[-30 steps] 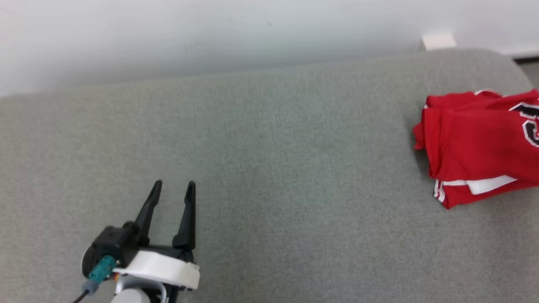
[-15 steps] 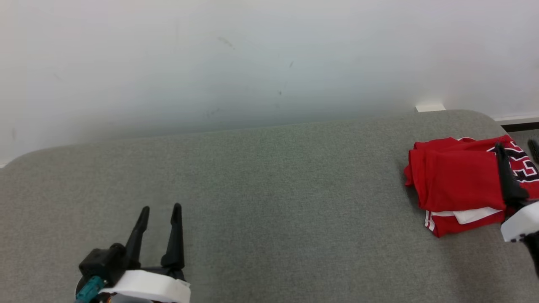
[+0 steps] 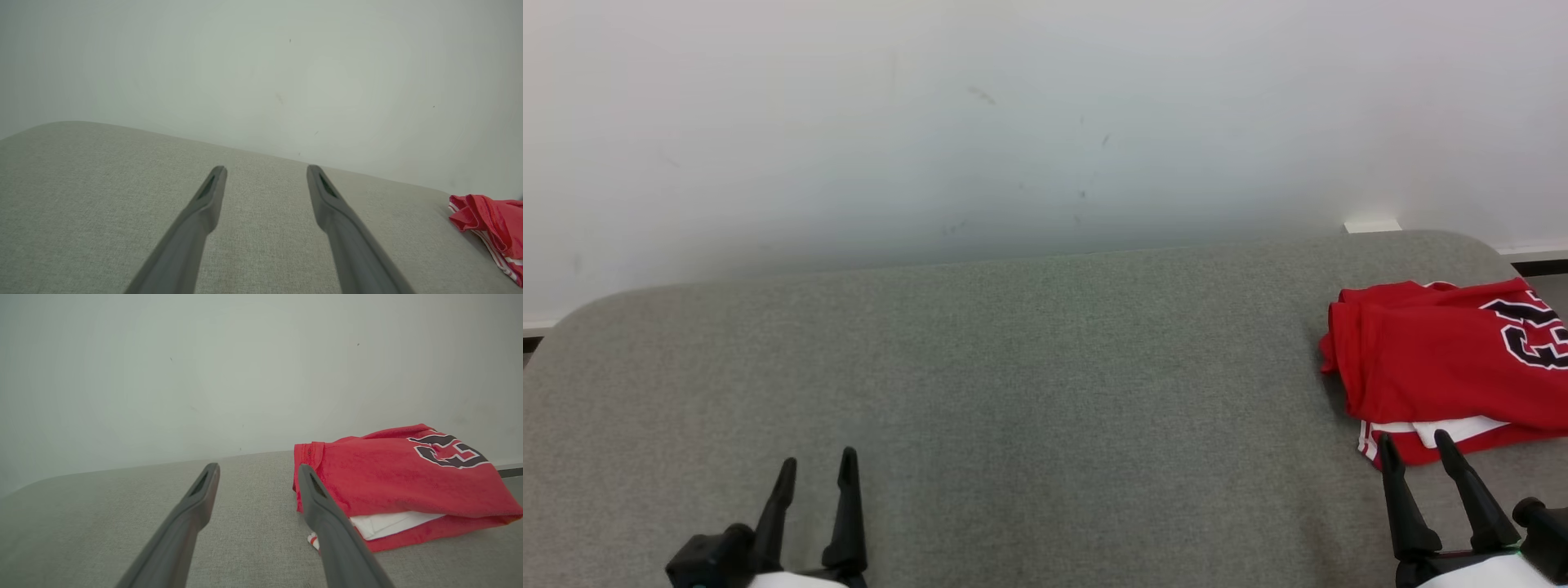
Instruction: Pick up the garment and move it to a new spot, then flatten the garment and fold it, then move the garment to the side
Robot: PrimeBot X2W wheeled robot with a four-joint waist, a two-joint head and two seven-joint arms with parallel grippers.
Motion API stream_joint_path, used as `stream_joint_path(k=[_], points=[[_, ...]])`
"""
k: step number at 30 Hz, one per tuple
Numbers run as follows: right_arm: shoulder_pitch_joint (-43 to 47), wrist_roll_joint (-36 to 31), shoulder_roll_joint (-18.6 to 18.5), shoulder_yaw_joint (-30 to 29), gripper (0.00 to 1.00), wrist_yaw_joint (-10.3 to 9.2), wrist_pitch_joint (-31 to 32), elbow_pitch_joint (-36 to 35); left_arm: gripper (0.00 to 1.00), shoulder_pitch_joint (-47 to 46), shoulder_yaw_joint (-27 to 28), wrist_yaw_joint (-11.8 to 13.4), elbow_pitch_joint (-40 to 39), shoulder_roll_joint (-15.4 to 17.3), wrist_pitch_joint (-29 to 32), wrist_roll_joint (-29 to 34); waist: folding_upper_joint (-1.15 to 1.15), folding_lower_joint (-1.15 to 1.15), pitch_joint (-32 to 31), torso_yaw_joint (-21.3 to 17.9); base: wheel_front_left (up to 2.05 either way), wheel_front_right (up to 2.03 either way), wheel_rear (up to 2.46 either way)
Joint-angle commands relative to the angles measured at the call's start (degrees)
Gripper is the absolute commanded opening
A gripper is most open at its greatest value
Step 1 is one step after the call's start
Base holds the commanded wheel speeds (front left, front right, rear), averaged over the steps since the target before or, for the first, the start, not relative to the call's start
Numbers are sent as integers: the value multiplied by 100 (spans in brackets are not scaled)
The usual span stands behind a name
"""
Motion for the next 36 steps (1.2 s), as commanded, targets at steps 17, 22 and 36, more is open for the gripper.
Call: stream_joint_path(k=[17,22,36], points=[[243,-457,402,29,100,-15,-12,-454,100,294,25,57,62,22,3,410,0,1,-40,108,0,0,0],[219,-461,412,60,100,-15,-13,-423,100,278,5,64,51,22,3,400,0,1,-47,122,0,0,0],[337,-388,488,131,0,0,14,-317,0,247,-15,42,196,-16,9,325,0,1,-63,120,0,0,0]])
